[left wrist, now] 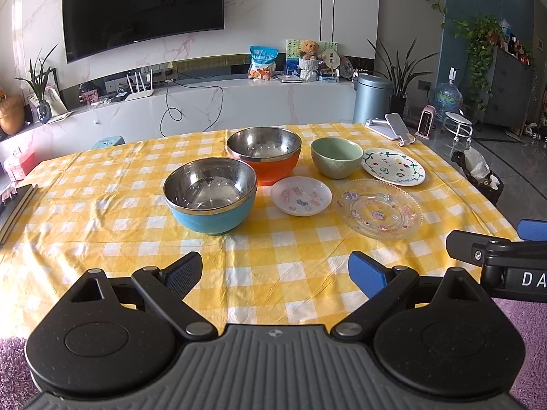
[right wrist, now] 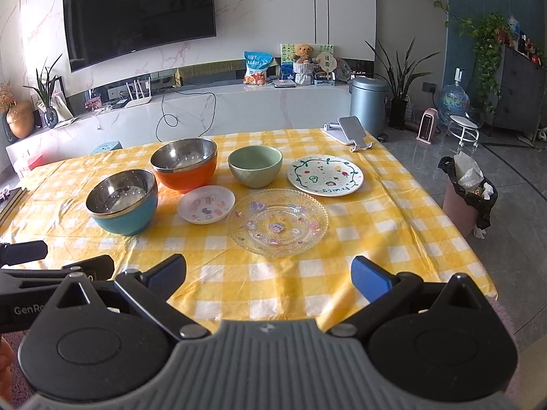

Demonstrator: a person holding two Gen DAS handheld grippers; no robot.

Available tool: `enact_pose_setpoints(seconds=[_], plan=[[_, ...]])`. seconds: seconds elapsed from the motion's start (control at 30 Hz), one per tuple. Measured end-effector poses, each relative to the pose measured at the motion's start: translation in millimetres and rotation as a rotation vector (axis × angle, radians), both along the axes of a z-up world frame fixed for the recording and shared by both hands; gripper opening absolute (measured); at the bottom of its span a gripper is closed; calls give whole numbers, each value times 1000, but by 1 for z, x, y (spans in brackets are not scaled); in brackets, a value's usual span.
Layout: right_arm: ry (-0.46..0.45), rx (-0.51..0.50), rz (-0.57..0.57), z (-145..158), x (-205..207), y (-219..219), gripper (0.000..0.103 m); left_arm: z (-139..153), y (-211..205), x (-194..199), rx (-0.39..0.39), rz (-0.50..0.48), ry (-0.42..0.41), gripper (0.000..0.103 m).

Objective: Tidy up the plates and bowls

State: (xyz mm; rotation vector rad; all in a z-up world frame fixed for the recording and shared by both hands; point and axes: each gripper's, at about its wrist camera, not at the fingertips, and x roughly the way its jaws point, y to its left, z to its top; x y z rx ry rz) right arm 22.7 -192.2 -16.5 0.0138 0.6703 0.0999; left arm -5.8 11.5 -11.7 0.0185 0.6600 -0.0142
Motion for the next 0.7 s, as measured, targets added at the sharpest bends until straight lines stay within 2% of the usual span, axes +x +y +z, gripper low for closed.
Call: enact_pose_setpoints(seconds=[0.7], plan=[[20,-21,-10,-2,2,2,101,2,2,-1,-14,3,4,103]])
